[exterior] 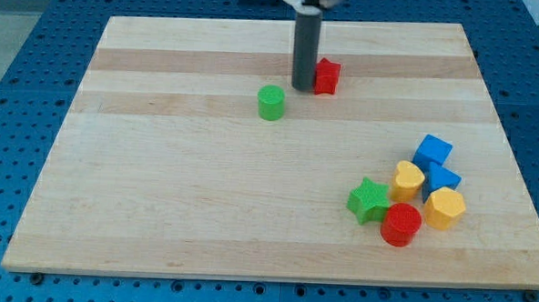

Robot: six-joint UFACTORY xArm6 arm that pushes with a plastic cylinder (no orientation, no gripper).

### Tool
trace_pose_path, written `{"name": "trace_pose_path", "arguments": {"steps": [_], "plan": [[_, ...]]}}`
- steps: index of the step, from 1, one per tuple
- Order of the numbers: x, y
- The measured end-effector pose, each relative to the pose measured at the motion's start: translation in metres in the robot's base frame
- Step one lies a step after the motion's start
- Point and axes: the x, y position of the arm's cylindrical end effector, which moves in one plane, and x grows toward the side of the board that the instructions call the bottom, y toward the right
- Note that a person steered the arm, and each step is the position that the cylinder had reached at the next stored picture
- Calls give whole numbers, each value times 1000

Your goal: Place the red star above the yellow heart

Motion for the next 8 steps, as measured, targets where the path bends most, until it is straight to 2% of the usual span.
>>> {"name": "trace_pose_path", "arguments": {"steps": [1, 2, 3, 5, 6, 7, 8], "plan": [[-30, -20], [-48, 23], [-26, 69], [51, 71], [26, 65], [-18, 45], [-21, 12]]}}
